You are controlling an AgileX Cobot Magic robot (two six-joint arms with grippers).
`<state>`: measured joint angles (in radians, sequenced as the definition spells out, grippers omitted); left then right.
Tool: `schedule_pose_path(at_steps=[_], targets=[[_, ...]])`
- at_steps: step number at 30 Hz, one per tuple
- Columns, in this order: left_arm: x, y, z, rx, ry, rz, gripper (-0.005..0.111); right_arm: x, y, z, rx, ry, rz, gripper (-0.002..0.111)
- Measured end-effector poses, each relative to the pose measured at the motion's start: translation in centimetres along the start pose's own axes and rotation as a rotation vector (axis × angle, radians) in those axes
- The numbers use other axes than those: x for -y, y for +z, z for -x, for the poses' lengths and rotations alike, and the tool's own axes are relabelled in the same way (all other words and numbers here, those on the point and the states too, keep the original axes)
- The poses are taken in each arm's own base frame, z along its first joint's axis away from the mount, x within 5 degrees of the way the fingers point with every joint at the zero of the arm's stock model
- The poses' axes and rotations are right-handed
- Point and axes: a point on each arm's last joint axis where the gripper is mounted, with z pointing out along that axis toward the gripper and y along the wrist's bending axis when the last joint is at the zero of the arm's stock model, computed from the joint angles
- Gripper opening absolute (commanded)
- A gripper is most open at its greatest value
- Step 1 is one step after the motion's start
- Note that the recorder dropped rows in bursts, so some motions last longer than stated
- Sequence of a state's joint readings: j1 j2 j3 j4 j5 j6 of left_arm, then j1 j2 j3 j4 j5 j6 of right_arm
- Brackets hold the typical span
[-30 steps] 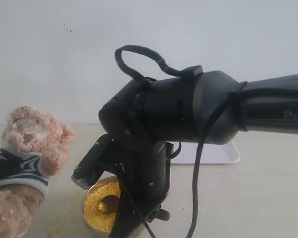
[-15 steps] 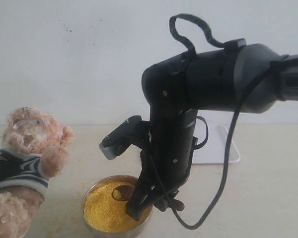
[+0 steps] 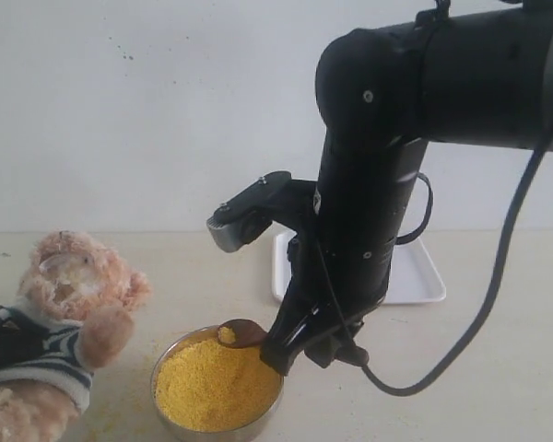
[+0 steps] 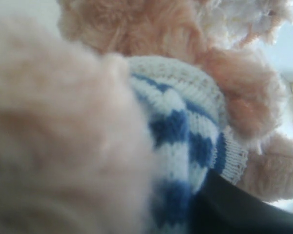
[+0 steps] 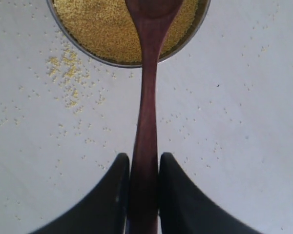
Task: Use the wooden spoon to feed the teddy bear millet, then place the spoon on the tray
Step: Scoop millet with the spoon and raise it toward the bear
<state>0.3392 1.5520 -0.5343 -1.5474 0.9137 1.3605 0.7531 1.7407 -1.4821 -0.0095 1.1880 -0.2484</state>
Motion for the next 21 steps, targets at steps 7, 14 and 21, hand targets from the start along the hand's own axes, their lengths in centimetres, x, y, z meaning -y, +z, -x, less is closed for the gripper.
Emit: schedule_pose_path(at_steps=[7, 14, 21], targets=[[0.3, -0.1, -0.8, -0.084, -0.020, -0.027, 0.004, 1.2, -0.6, -0.7, 0.004, 0.048, 0.025, 0.000], [1.1, -0.7, -2.3, -0.107, -0.029, -0.058, 0.004, 1.2, -1.5, -1.0, 0.023, 0.037, 0.035, 0.000], [2.1, -1.7, -4.1, -0.110, -0.002, -0.054, 0.004, 0.8, -2.3, -1.1, 0.053, 0.046, 0.066, 0.000]])
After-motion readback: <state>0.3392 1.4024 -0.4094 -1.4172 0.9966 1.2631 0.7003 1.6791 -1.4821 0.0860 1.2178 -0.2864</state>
